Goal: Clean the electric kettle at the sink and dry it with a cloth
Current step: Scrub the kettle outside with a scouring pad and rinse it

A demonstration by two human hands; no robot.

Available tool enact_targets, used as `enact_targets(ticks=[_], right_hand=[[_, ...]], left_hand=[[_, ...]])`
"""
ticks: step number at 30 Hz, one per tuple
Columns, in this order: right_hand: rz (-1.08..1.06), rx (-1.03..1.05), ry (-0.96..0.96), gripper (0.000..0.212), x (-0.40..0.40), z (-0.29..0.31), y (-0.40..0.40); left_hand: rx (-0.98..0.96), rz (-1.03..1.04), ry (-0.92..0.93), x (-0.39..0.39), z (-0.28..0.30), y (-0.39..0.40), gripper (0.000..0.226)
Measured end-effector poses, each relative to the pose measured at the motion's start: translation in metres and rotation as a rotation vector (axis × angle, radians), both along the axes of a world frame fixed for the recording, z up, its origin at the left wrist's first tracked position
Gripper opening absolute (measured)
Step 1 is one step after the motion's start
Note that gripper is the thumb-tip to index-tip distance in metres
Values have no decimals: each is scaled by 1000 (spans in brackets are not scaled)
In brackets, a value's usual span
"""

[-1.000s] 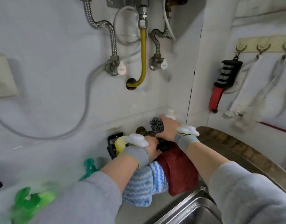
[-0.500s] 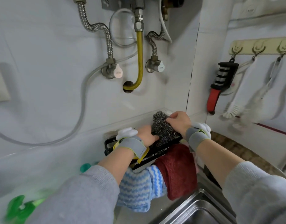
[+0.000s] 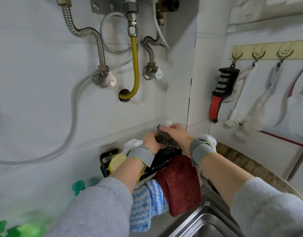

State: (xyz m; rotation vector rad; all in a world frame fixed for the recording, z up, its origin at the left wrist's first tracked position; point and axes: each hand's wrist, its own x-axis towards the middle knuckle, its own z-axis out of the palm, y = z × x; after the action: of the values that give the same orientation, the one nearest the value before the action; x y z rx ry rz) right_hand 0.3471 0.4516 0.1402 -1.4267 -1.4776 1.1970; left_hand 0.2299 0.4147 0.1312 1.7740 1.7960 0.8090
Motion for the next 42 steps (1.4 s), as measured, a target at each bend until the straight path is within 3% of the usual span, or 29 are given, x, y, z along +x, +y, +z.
enact_targets(ticks=[3, 6, 9, 13, 17, 24, 26, 28, 31, 34, 38, 42], right_hand=[[17, 16, -191, 55, 4, -3, 1], [-24, 48, -267, 44, 12, 3, -3], [-84, 106, -224, 36, 20, 18, -7], [-216, 330, 26, 27, 28, 46, -15], [-288, 494, 97, 26, 31, 63, -27], [-323, 480, -8, 29, 51, 71, -39], [-317, 415, 2, 30, 55, 67, -40], [-263, 355, 7, 32, 59, 62, -40], [-197, 284, 88, 32, 63, 56, -39], [-184, 217, 203, 25, 65, 55, -39], [-217, 218, 244, 8, 79, 59, -39], [-395, 346, 121, 27, 110, 75, -30]], left_hand=[[-27, -34, 125, -2, -5, 4, 39], [-95, -12, 335, -6, -12, 8, 41], [-176, 14, 526, -10, -21, 10, 48], [-159, 41, 639, -5, -29, 12, 35], [-190, 45, 661, -4, -24, 15, 39], [-211, 6, 605, 3, -13, 12, 34], [-83, 53, 541, 10, 3, 12, 33], [190, 152, 477, 18, 17, 12, 33], [436, 28, 270, 34, 23, 8, 41], [281, -72, 268, 52, 22, 10, 25], [56, 37, 290, 43, 16, 18, 26], [-59, 190, 385, 21, 2, 16, 28]])
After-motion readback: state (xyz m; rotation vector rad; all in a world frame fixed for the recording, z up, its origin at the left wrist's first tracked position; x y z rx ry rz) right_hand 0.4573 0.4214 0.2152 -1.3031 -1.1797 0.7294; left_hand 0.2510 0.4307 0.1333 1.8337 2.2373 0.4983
